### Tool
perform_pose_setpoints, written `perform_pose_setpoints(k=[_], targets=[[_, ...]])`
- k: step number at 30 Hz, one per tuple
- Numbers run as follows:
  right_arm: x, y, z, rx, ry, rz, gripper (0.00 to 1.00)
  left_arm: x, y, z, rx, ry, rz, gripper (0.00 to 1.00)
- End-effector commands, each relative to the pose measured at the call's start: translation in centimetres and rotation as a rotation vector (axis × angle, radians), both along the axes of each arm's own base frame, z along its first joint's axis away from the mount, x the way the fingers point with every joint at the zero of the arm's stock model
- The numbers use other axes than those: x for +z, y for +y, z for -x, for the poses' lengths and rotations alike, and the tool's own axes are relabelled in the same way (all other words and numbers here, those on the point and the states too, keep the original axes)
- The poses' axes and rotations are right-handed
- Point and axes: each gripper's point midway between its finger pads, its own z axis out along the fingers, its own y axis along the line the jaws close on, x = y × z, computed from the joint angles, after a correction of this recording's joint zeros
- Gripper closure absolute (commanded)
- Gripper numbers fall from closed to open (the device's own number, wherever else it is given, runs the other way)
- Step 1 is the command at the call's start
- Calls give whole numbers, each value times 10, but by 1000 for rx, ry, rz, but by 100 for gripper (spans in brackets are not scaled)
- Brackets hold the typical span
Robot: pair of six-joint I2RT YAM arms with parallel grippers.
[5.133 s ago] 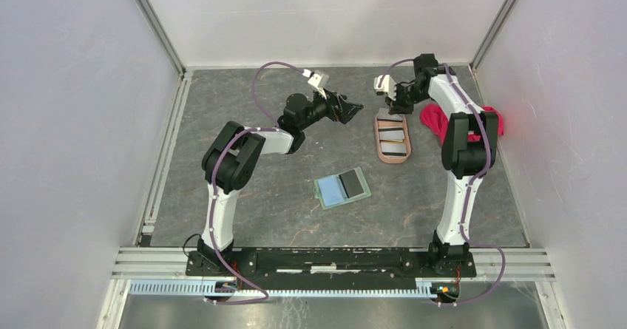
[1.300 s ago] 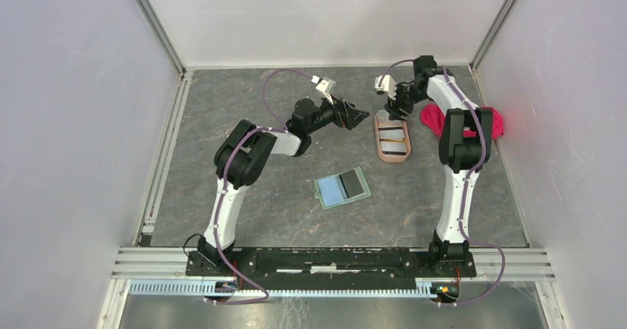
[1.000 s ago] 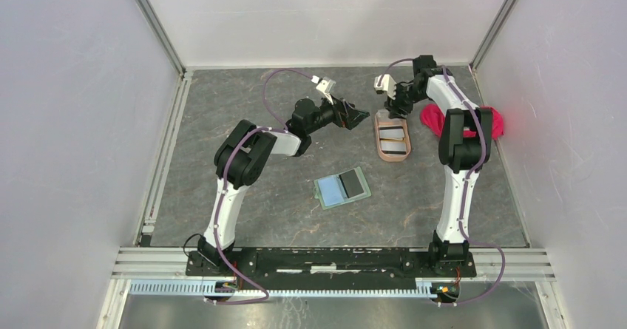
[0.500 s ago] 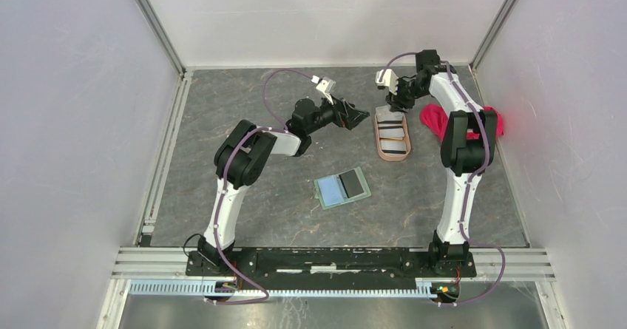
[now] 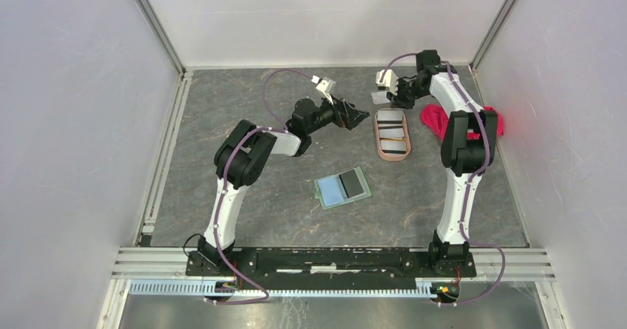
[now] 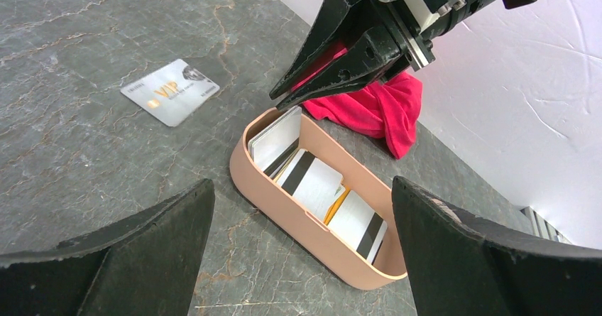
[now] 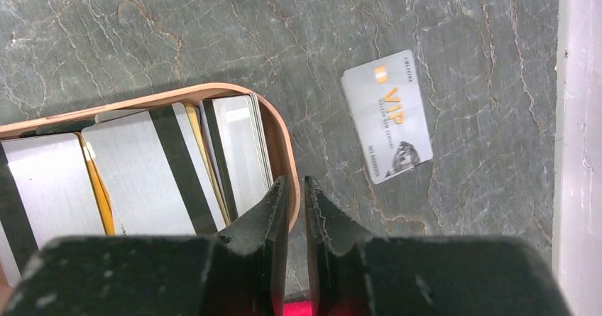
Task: Put the credit cards into the card holder
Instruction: Move the credit card to the center of the board.
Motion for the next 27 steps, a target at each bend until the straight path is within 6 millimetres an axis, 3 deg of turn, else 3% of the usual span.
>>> perform_pose_setpoints(k=[1, 7, 9, 14, 18, 21, 27], targets=[[23, 5, 4, 35, -41, -31, 81, 36, 3, -2, 13, -129, 20, 0], [44, 13, -8, -33, -51, -158, 78, 36, 4, -4, 22, -128, 19, 0], [50, 2, -19, -129, -48, -243, 74, 37, 6, -5, 32, -126, 21, 0], [64, 10, -42, -288, 17, -499, 73, 44, 16, -9, 88, -140, -8, 0], [72, 14, -47, -301, 16, -545, 63, 55, 27, -11, 143, -171, -46, 0], [70, 7, -52, -312, -26, -504, 51, 66, 33, -12, 166, -179, -68, 0], [44, -9, -93, -593, 56, -572, 45, 102, 61, -9, 199, -170, -83, 0]])
